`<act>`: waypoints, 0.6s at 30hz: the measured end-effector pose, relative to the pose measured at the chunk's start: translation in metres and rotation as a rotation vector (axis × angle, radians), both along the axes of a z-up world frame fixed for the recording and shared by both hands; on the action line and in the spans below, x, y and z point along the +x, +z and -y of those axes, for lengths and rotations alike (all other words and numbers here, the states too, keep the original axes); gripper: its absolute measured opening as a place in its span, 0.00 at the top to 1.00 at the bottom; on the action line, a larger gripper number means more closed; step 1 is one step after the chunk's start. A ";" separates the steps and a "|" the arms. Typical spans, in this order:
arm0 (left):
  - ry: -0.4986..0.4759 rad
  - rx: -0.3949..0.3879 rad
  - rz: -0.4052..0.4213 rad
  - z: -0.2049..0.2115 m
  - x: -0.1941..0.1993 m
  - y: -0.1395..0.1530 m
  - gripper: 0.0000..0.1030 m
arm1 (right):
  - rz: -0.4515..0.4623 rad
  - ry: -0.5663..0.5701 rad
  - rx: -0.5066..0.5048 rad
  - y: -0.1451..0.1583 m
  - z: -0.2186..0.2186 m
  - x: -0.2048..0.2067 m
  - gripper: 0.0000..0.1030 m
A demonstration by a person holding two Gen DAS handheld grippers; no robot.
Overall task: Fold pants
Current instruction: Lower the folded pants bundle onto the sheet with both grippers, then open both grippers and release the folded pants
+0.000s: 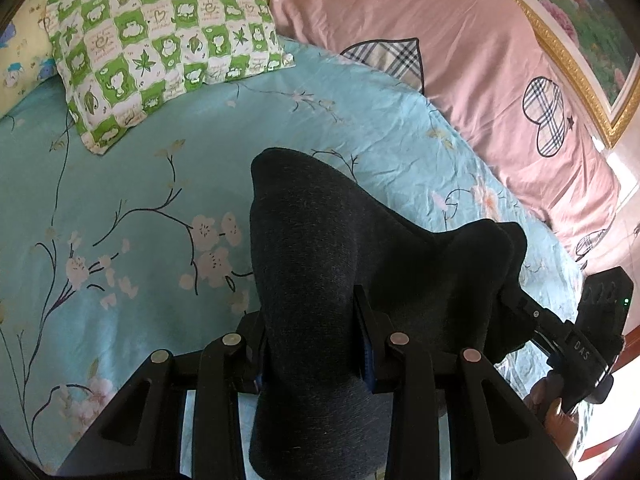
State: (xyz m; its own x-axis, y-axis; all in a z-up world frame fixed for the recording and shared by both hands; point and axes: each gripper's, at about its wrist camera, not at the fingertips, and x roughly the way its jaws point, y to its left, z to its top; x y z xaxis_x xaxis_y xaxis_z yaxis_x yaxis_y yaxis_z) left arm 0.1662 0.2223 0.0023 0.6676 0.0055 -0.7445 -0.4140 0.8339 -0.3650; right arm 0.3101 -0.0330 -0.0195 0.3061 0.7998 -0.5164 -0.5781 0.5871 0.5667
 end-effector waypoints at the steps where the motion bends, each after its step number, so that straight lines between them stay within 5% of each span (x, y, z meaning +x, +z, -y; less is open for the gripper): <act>1: 0.000 0.001 -0.002 0.000 0.001 -0.002 0.64 | -0.005 -0.004 -0.003 -0.003 0.002 0.002 0.48; 5: -0.001 0.022 -0.004 0.002 0.000 -0.005 0.53 | -0.010 -0.035 -0.024 -0.010 0.008 0.007 0.45; 18: 0.021 0.062 -0.003 0.006 -0.018 -0.001 0.38 | 0.014 -0.039 -0.035 -0.004 0.012 0.000 0.40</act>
State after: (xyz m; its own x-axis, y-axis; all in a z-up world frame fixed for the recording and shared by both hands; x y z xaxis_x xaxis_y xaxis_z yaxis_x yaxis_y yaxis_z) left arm 0.1477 0.2165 0.0018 0.6645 0.0658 -0.7444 -0.4323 0.8463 -0.3112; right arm 0.3102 -0.0449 -0.0231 0.3443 0.7686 -0.5392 -0.5616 0.6288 0.5378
